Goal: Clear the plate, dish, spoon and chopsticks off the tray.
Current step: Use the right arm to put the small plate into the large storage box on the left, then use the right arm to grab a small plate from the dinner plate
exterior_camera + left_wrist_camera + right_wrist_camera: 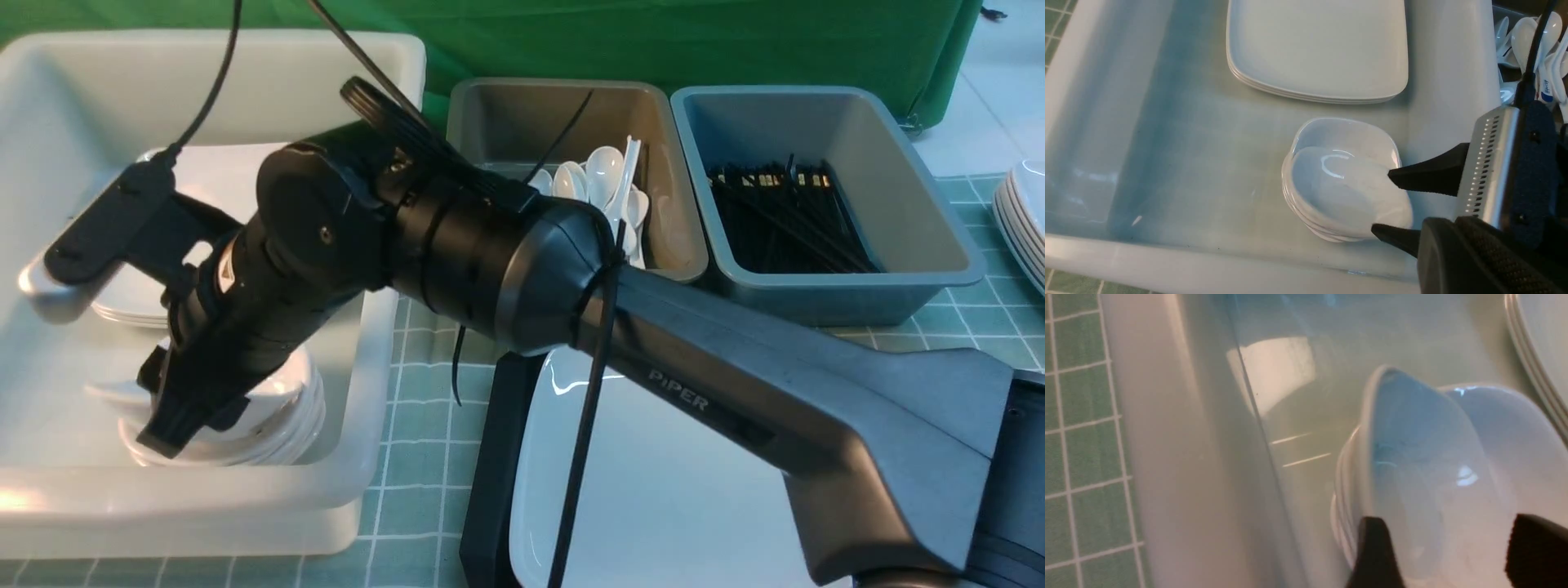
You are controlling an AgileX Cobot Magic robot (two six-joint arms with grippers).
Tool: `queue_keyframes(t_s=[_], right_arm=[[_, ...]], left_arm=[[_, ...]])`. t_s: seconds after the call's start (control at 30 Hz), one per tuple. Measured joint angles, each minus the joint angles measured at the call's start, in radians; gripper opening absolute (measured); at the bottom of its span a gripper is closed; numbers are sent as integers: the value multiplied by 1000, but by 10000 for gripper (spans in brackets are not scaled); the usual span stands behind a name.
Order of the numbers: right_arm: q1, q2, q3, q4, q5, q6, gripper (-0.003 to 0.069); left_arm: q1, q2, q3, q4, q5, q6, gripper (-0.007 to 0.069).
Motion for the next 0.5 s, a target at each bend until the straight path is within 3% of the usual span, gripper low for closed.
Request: queue_keyframes(t_s=[0.13, 0.23, 0.27, 0.33, 0.4, 0.43, 0.5], right_arm=[[0, -70, -22, -57, 99, 63, 568], [1, -165, -42, -213, 221, 122, 532], [2, -217, -47, -371, 322, 189, 433], [-16, -284, -14, -541, 352, 276, 227], [-35, -325, 13, -600, 352, 308, 157], [-83, -387, 85, -634, 352, 348, 82], [-183, -486, 220, -620, 351, 385, 36]], left_arm=[[0, 0, 0, 0, 0, 0, 10], [0, 0, 0, 0, 0, 0, 10], [-3, 0, 0, 0, 0, 0, 10], [-15, 0, 1, 0, 0, 1, 10], [-28, 0, 2, -5, 0, 5, 10], [-52, 0, 10, -23, 0, 19, 10], [-103, 0, 34, -49, -2, 37, 10]])
